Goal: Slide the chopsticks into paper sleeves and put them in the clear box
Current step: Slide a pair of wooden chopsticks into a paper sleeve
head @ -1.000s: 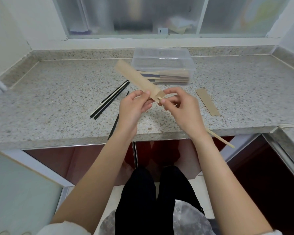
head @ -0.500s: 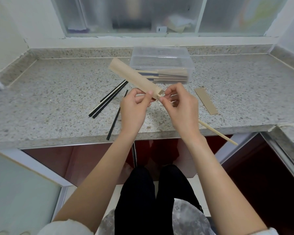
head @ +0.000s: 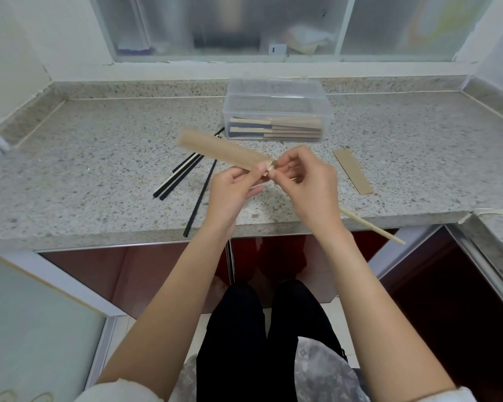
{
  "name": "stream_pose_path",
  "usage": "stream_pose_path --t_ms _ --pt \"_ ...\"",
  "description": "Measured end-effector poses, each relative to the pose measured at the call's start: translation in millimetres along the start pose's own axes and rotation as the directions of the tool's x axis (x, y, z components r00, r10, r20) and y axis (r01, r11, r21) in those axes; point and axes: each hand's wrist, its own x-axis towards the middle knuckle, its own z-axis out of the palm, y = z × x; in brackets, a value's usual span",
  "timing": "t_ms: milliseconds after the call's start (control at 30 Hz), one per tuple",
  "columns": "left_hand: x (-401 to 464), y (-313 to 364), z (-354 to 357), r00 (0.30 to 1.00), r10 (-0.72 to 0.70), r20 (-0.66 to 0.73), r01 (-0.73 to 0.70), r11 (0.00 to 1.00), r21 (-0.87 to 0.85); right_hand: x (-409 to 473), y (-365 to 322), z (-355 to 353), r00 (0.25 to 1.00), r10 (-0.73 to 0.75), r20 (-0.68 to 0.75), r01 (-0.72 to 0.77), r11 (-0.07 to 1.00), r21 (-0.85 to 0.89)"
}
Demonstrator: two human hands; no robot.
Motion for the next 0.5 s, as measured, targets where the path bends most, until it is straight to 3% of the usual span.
stream_pose_path --t_ms 67,200,367,433,500 --pt "1 -1 -3 0.999 -0.029 0.025 0.028 0.999 0.016 2 2 -2 0.995 0.07 0.074 -0.075 0.994 0.074" --pt "3 -6 -4 0.999 -0.04 0.017 0.039 0.997 0.065 1 7 -5 0.981 0.105 0.16 -0.114 0.992 0.049" --pt "15 -5 -28 0.99 -0.065 -0.125 0.059 0.997 -0.049 -10 34 -39 0.893 0.249 0.374 -0.26 0.965 -0.021" --pt "18 -3 -39 0.983 -0.074 -0.167 0.054 0.991 -0.119 -16 43 -48 0.891 0.264 0.37 -0.287 0.958 0.007" --pt "18 -4 -40 0.982 -0.076 -0.173 0.055 0.991 -0.123 -19 47 -47 0.924 0.266 0.274 -0.278 0.961 0.005"
